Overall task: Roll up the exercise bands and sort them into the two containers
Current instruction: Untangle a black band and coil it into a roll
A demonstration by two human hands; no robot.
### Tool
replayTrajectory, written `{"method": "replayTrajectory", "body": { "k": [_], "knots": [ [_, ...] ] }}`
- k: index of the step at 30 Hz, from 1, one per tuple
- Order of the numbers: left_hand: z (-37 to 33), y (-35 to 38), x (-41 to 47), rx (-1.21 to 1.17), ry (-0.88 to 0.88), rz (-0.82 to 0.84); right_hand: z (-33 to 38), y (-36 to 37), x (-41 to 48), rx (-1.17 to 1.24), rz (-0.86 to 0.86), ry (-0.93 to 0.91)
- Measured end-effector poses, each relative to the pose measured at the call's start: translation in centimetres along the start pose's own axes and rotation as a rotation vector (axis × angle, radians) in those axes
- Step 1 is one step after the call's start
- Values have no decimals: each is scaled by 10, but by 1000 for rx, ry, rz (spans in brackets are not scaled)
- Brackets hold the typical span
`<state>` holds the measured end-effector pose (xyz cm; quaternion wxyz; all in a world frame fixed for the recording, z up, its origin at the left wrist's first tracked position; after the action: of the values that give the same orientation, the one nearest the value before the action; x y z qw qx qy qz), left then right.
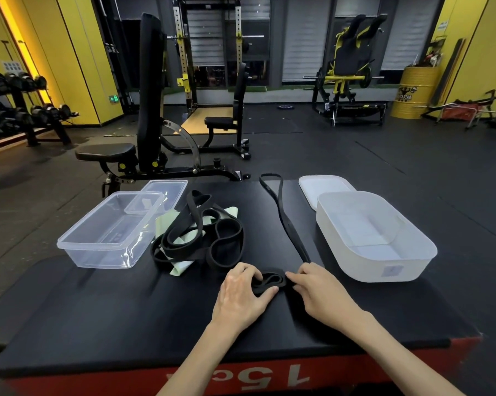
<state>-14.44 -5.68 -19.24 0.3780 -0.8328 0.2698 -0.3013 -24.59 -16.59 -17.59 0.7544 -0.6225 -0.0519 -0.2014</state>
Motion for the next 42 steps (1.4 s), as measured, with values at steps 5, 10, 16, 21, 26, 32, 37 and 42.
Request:
{"method": "replayTrajectory", "body": {
  "k": [5,10,16,21,26,32,37,42],
  "knots": [
    [3,-1,0,-2,-64,16,8,3,4,102,-97,111],
    [7,4,2,-29,-45,68,18,5,-3,88,-148,61],
    [3,7,-1,-108,72,172,15,12,2,13,-115,20],
    [5,7,-3,-150,152,229,11,10,8,45,-159,0],
    [10,1,2,-198,48,109,7,10,17,127,-134,-41],
    [14,4,7,-143,-8,126,6,12,23,216,-85,-60],
    [10,7,7,-113,61,154,3,13,21,267,-21,-87],
    [10,7,6,-80,42,124,-4,13,15,314,13,-62]
  ]
}}
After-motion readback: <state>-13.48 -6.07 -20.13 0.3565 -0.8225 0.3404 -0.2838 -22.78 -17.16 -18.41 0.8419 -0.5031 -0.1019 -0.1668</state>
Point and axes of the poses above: each hand's wrist, its own x-axis towards the middle knuckle, its own y-axis out of the palm, z = x × y, the point moved 9 cm from there along x, towards the middle knuckle, and after that the axes turned 3 degrees about x, right-handed, at the moved point
